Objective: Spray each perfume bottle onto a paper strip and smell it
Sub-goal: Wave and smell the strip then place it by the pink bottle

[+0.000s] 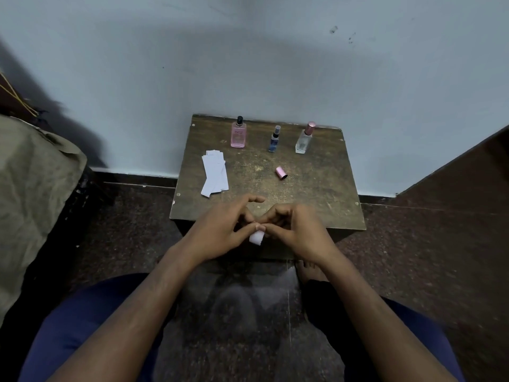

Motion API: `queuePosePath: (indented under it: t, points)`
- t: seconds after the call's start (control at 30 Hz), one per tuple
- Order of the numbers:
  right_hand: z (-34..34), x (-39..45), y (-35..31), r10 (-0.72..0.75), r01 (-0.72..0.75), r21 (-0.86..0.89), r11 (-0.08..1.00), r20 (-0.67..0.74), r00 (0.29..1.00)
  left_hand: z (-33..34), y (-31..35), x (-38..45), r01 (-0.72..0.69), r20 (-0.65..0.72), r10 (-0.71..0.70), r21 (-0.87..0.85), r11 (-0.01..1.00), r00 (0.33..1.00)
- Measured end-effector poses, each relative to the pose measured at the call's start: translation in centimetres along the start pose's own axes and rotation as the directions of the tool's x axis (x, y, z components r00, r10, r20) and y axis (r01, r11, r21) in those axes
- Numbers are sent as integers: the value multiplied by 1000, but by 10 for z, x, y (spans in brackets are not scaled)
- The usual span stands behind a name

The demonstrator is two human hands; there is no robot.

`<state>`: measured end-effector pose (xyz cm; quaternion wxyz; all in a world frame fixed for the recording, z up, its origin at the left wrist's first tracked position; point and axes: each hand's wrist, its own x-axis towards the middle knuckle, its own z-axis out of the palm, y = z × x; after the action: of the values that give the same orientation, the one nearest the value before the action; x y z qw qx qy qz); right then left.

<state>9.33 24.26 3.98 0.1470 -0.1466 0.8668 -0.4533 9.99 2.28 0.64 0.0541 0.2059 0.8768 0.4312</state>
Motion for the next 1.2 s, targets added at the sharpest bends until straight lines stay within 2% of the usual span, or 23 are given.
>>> queuePosePath:
  t: [0.13, 0.27, 0.53, 0.73, 0.83, 0.93, 1.07, 1.1, 1.13, 1.17, 1.2]
  points:
    - [-15, 1, 15, 98, -84, 166, 983, -83, 992, 10, 2, 6, 66, -14, -68, -108, 992, 998]
    - [-19, 8, 27, 225, -169, 348, 922, -126, 966, 4, -1, 8, 117, -22, -120, -95, 989, 993]
    - [-24, 8, 38, 352, -231, 510, 829, -154, 923, 1, -9, 5, 214, 56, -208, -125, 969, 976]
    - [-24, 5, 38, 329, -225, 476, 850, -146, 933, -1, -11, 1, 290, -1, -292, -138, 947, 956]
    - [-24, 2, 33, 282, -208, 387, 899, -147, 948, -2, -12, -1, 319, -46, -328, -134, 938, 944]
    - [-30, -1, 29, 244, -202, 214, 956, -190, 951, -2, -9, 0, 335, -104, -343, -87, 938, 934]
    - [-37, -6, 17, 232, -199, 173, 965, -198, 952, -2, -13, 1, 319, -111, -316, 8, 948, 942]
    - [-40, -8, 11, 244, -202, 224, 954, -183, 952, -2, -14, 1, 300, -128, -291, 56, 952, 948]
    - [-43, -10, 8, 253, -189, 355, 915, -143, 957, -1, -16, 0, 270, -159, -251, 112, 956, 955]
    - [-48, -14, 5, 239, -159, 546, 822, -78, 968, 0, -16, -1, 236, -196, -203, 161, 958, 959]
    - [-53, -19, 3, 167, -121, 750, 651, 13, 986, 0, -17, -2, 203, -234, -155, 198, 959, 960]
